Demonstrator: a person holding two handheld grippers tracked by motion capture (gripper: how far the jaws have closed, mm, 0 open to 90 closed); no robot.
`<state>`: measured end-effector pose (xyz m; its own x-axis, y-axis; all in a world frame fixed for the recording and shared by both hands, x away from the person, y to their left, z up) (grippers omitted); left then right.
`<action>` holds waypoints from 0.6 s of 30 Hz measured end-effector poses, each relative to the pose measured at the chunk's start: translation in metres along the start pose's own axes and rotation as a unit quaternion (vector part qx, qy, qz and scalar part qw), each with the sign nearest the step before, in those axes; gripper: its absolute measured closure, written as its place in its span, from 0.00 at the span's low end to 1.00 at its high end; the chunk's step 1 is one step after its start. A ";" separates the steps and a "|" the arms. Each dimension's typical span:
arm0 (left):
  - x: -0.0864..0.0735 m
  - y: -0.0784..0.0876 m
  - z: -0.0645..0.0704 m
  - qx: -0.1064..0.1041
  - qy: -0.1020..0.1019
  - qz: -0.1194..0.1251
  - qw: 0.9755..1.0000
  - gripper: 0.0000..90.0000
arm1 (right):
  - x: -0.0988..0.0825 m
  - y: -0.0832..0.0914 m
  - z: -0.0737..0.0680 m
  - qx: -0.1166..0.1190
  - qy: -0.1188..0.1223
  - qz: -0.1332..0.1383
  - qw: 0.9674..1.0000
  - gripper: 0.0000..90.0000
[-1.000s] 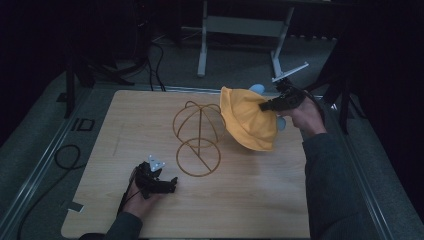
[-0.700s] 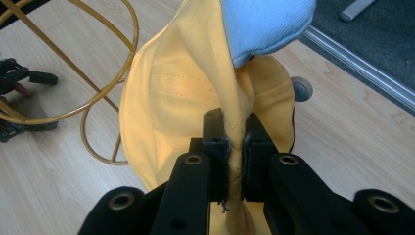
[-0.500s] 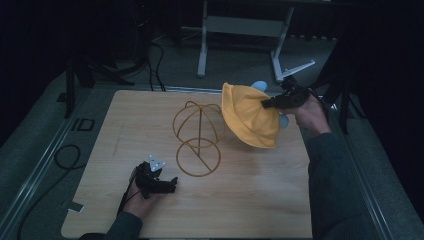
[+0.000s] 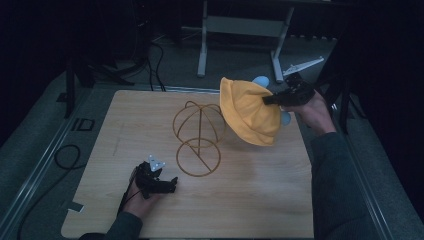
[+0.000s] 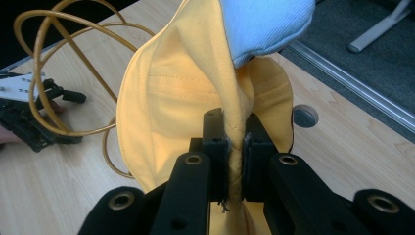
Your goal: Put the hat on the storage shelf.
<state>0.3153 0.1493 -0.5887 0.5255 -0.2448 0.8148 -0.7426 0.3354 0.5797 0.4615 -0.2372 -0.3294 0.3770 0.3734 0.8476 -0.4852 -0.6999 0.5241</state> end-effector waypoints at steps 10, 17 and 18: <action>0.000 0.000 0.000 0.000 -0.001 -0.001 1.000 0.02 | 0.006 0.008 -0.006 0.014 0.019 0.008 1.000 0.93; 0.000 0.000 0.000 0.000 0.000 0.000 1.000 0.02 | 0.015 0.011 -0.016 0.021 0.039 0.011 0.999 0.93; 0.000 0.000 0.000 0.000 0.000 0.000 1.000 0.02 | 0.017 0.012 -0.018 0.022 0.040 0.011 0.999 0.93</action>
<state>0.3153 0.1492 -0.5887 0.5260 -0.2453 0.8143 -0.7419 0.3356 0.5804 0.4478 -0.2279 -0.3074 0.3011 0.4043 0.8637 -0.4566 -0.7340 0.5027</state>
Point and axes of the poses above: each handheld gripper's, and its own axes: y roughly backward along the jaws, x roughly out of its top, z roughly to its right, the point moved 3 cm from there along -y, roughly forward along the jaws, and after that the axes turned 11 degrees about z, right-handed, at the moved point
